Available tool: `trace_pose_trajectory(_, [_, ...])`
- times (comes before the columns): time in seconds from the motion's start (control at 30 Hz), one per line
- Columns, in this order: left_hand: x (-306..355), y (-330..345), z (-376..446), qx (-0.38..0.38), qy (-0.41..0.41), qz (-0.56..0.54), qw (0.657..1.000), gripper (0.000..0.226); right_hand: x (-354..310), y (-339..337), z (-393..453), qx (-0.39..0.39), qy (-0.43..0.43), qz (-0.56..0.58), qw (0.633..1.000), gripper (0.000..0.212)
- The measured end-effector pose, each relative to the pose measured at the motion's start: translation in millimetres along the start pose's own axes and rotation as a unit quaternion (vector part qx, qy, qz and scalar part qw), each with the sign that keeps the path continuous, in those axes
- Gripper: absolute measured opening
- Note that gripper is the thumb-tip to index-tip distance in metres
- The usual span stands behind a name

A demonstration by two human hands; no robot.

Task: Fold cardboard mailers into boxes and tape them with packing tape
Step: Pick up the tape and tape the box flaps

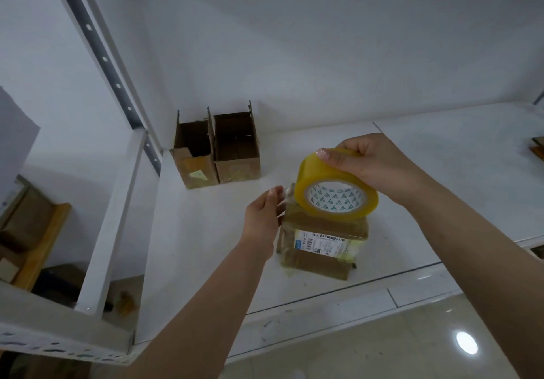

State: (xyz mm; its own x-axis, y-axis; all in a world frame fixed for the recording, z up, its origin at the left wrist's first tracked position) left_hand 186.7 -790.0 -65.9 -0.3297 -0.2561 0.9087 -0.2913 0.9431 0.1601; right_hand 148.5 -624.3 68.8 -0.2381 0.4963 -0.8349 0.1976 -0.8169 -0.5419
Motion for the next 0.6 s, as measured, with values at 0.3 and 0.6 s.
trace_pose_trajectory(0.3, [-23.7,3.4,10.1,-0.006,-0.04,0.015,0.999,0.035,1.9,5.8,6.1,0.024,0.002,0.011,1.0,0.075])
trace_pose_trajectory(0.6, [-39.4,2.3,16.6,0.003,-0.113,-0.071,0.991,0.04,9.1,7.0,10.0,0.038,0.002,0.034,0.999,0.078])
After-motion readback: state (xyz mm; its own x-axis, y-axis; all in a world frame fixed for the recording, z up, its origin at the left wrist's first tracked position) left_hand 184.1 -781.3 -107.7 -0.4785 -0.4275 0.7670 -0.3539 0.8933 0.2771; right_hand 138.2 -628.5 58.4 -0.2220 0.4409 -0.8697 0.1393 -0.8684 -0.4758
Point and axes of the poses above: each hand's wrist, its own z-axis towards the middle knuckle, its own y-axis out of the palm, x = y × z, the point moved 6 cm from there along z, towards the middle knuckle, and after that the axes turned 3 degrees about -y, right-handed, at the moved point
